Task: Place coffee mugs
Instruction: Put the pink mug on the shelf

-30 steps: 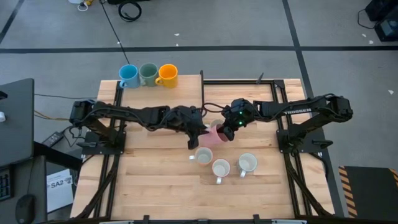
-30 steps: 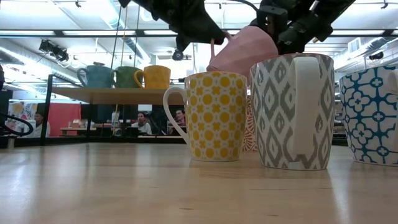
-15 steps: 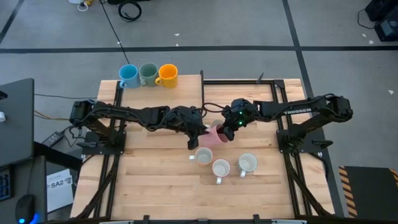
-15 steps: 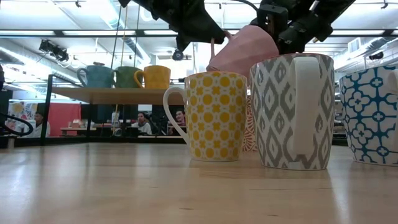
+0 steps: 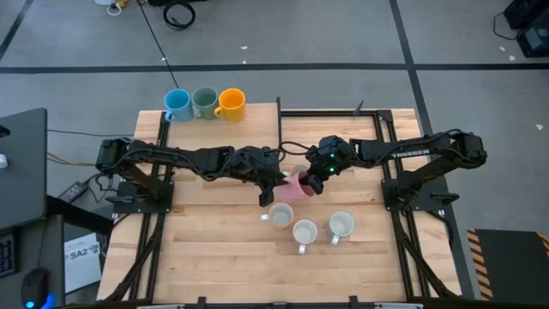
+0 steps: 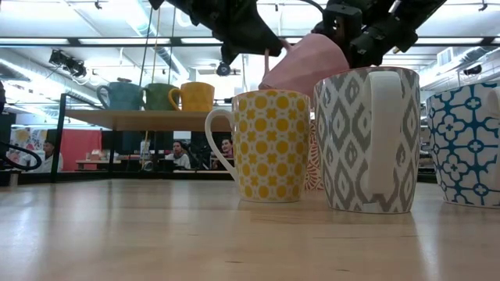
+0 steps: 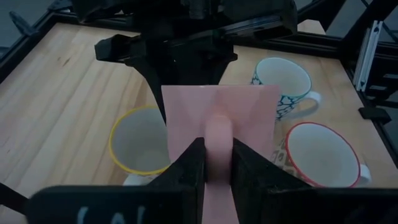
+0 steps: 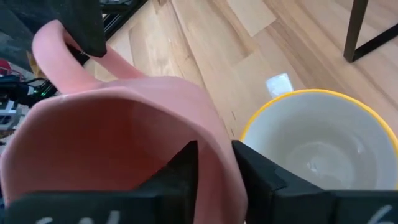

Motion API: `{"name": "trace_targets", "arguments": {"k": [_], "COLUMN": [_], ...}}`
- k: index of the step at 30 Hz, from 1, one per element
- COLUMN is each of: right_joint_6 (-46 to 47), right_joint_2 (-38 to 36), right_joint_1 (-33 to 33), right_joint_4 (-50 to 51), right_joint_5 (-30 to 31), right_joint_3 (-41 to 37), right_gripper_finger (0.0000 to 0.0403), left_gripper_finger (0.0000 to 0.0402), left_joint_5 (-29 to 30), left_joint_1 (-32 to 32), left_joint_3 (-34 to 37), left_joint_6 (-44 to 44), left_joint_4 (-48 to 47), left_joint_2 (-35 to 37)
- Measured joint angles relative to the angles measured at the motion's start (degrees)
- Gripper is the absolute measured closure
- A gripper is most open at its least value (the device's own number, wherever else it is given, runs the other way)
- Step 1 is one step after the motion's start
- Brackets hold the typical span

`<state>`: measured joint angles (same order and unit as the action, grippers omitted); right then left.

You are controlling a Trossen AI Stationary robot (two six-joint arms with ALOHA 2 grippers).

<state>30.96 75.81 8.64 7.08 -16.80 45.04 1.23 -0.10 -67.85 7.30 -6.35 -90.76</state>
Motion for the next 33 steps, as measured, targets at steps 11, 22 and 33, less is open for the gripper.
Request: {"name": "trace_targets", "arguments": {"k": [11, 22, 33], "right_joint_6": [-0.17, -1.22, -4.17], "right_joint_2": [-0.54, -8.88, -17.92], "right_joint_1": [0.61, 7.40, 15.51], "right_joint_4": [-1.34, -1.56, -1.98], "right_joint_5": [-1.46, -7.62, -3.04], "right_joint_3": [0.00, 0.00, 0.00], "right_gripper_finger": [0.0245, 0.0247, 0.0247], "left_gripper_finger": [0.0344, 0.0342, 0.0341], "left_joint_5": [0.00, 2.69, 17.72], "left_joint_1": [0.00, -0.02, -0.02], "left_joint_3": [0.00, 0.00, -0.07], "left_joint_6": [0.01, 0.04, -0.48], "left_joint_4": [0.01, 0.13, 0.24], "left_joint_2": [0.08, 1.53, 6.68]}}
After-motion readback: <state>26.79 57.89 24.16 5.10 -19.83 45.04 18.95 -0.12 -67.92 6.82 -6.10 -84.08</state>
